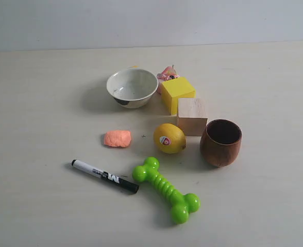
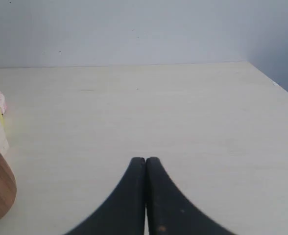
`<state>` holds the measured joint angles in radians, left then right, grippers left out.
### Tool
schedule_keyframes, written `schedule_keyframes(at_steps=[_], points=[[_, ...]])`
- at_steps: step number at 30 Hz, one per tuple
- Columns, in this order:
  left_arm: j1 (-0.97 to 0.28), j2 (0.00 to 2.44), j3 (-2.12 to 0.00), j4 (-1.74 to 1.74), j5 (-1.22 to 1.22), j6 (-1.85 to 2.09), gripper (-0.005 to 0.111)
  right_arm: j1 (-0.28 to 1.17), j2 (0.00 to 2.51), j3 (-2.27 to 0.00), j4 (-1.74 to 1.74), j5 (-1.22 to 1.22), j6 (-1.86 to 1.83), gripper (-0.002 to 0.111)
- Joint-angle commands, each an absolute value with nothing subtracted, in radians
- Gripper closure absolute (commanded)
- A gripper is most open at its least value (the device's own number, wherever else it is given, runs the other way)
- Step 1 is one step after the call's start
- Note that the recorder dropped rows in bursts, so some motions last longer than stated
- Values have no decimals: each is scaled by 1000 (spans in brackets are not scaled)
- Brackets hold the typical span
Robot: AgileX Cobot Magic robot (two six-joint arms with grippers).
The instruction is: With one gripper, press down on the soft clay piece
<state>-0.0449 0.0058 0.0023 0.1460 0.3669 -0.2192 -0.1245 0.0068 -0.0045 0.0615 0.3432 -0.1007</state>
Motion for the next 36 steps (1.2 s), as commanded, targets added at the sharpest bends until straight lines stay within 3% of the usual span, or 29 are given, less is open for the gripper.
schedule_keyframes(at_steps=[1, 5, 16, 26, 36], points=[[-48, 0, 0, 149, 356, -219, 107, -128, 0, 0, 60, 339, -104, 108], [-48, 0, 0, 149, 284, -219, 107, -128, 0, 0, 60, 339, -104, 108], [-48, 0, 0, 154, -349, -219, 107, -128, 0, 0, 60, 339, -104, 108], [-48, 0, -6, 169, -342, -226, 107, -128, 0, 0, 60, 339, -104, 108], [-48, 189, -321, 176, -76, -271, 107, -128, 0, 0, 60, 339, -104, 108]])
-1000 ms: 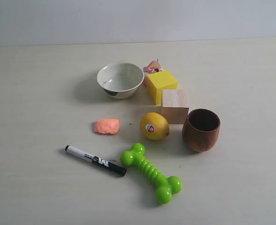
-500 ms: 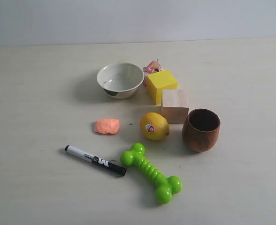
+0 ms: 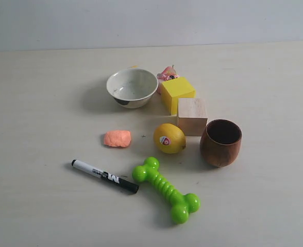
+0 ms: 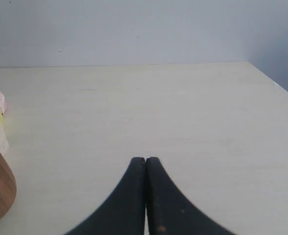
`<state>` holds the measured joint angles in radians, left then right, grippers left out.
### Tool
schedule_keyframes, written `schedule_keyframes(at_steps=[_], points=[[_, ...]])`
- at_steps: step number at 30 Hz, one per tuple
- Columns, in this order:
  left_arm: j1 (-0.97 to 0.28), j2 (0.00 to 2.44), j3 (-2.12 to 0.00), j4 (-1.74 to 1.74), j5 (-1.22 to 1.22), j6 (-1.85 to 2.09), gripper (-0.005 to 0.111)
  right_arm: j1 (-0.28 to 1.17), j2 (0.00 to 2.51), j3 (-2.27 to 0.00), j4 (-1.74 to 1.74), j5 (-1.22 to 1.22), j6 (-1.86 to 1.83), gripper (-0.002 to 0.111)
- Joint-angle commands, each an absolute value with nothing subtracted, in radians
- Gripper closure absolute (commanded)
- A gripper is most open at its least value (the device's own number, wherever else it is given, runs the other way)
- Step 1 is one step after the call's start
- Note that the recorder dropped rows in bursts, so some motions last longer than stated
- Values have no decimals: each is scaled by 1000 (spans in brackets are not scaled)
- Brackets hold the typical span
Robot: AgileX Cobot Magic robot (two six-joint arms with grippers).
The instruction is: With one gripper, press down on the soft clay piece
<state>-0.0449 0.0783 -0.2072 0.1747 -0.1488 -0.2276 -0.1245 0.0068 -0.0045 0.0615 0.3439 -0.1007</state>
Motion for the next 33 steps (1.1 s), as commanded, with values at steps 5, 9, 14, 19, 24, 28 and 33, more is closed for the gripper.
schedule_keyframes(at_steps=[5, 9, 14, 19, 24, 28, 33], points=[[-69, 368, -501, 176, 101, -288, 107, -128, 0, 0, 60, 339, -104, 108], [-136, 532, -664, 165, 287, -202, 107, -128, 0, 0, 60, 339, -104, 108], [-264, 723, -826, 68, 449, -63, 107, -128, 0, 0, 60, 339, -104, 108], [-362, 890, -942, 37, 524, 0, 107, -128, 0, 0, 60, 339, -104, 108], [-371, 948, -955, 35, 422, -6, 107, -128, 0, 0, 60, 339, -104, 108], [-371, 953, -955, 35, 393, -6, 107, -128, 0, 0, 60, 339, -104, 108], [-371, 953, -955, 22, 357, -6, 107, -128, 0, 0, 60, 339, -104, 108]])
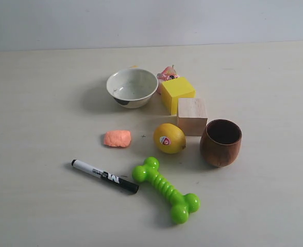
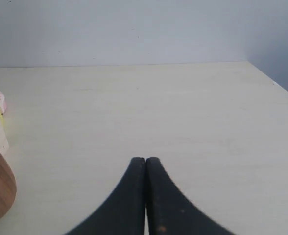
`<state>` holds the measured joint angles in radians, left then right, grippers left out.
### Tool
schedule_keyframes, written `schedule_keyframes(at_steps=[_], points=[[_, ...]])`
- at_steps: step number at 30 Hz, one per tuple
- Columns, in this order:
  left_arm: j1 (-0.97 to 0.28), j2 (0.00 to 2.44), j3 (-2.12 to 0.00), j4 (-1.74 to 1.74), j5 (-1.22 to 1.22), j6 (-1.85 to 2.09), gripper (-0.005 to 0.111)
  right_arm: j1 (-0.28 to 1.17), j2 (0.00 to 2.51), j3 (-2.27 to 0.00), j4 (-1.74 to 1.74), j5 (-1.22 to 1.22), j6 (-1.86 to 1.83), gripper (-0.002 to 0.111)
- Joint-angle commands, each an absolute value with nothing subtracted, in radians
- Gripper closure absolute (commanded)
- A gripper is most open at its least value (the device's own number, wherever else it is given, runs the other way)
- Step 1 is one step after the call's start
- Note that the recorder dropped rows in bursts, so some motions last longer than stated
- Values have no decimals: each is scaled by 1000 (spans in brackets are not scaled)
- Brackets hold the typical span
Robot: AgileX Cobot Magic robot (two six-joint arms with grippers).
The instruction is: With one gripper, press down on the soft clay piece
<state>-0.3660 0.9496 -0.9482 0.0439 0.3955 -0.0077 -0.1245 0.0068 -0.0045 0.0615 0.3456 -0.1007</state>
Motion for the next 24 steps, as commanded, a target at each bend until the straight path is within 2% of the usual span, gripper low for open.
schedule_keyframes(at_steps=[1, 5, 9, 17, 24], points=[[-371, 955, -955, 0, 349, -6, 107, -128, 0, 0, 60, 339, -104, 108], [-371, 969, -960, -49, 331, -6, 107, -128, 0, 0, 60, 339, -104, 108], [-380, 1033, -1022, -77, 471, 60, 107, -128, 0, 0, 60, 339, -104, 108], [-523, 1254, -1215, -93, 747, 218, 107, -128, 0, 0, 60, 339, -104, 108], [-581, 1463, -1309, -93, 891, 124, 107, -128, 0, 0, 60, 339, -104, 108]])
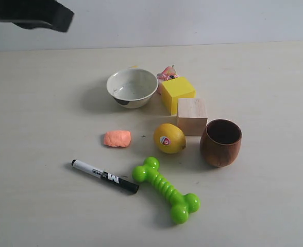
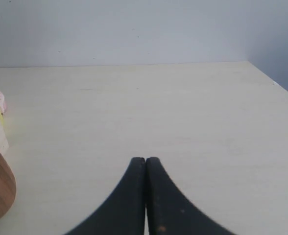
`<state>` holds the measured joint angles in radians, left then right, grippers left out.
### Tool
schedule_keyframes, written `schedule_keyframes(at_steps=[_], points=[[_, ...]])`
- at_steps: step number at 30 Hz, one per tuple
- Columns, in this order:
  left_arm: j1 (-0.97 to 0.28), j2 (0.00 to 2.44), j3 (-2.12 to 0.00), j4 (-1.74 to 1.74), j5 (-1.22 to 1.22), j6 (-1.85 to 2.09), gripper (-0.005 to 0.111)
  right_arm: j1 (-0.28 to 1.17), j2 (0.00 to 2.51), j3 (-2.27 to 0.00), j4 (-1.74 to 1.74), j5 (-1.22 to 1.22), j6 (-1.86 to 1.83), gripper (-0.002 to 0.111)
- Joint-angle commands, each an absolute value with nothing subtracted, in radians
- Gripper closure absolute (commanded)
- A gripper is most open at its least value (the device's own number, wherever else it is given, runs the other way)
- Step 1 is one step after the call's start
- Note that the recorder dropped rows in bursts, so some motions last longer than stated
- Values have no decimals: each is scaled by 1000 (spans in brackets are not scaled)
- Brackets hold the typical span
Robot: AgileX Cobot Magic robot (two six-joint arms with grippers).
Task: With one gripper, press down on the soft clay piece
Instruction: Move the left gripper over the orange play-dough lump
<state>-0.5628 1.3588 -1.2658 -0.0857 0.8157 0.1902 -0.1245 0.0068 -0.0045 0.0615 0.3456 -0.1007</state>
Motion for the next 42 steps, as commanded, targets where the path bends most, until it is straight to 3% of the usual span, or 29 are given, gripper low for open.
schedule_keyframes(at_steps=[1, 14, 26, 42], points=[[-581, 1494, -1321, -93, 914, 106, 107, -128, 0, 0, 60, 339, -104, 108], [-581, 1793, -1478, -88, 1016, 87, 107, -128, 0, 0, 60, 337, -104, 108], [-581, 1995, -1488, -64, 1015, 46, 107, -128, 0, 0, 60, 337, -104, 108], [-586, 2069, -1501, -187, 954, 127, 107, -128, 0, 0, 60, 337, -104, 108]])
